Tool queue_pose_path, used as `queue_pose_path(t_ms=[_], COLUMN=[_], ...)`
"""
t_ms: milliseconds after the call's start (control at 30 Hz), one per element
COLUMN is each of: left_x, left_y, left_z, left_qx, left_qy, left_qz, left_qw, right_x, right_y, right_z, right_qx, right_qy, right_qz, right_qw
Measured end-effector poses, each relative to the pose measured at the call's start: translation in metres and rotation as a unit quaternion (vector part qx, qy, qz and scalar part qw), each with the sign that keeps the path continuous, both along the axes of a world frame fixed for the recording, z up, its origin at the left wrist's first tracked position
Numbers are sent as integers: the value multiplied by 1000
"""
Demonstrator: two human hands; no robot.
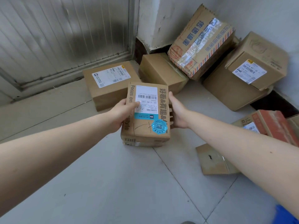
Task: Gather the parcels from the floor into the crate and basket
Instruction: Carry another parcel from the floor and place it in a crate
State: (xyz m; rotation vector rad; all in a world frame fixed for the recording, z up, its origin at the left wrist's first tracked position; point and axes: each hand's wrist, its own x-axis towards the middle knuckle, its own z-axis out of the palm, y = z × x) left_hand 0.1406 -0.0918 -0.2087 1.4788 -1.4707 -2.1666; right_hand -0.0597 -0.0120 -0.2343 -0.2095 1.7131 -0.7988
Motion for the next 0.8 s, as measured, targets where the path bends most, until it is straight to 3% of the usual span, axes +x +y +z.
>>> queue_pose_path(t_ms=[100, 200, 367, 467, 567, 700, 800], left_x=[6, 8, 4, 8, 16, 29, 36], left_y=[2, 2, -12, -30, -52, -78, -90], left_z=[1, 1, 6, 9, 6, -14, -24], left_qx=[-15, -59, -196, -341, -434, -385, -307], left_qy=[-68, -73, -95, -127, -155, -212, -225], left_qz=[-85, -134, -76, -16, 74, 150, 208], left_qw=[994, 987, 973, 931, 884, 886, 901], right_x=[1, -2, -3, -4, -10, -8, -1], right_y=[0, -2, -5, -11, -29, -57, -79], right_z=[7, 4, 1, 5, 18, 37, 47], right_qx=[-9, -7, -15, -73, -145, -133, -135], right_qy=[22, 42, 123, 205, 309, 406, 575], right_qz=[52, 88, 80, 30, -4, 39, 96], right_qw=[998, 995, 989, 975, 940, 903, 802])
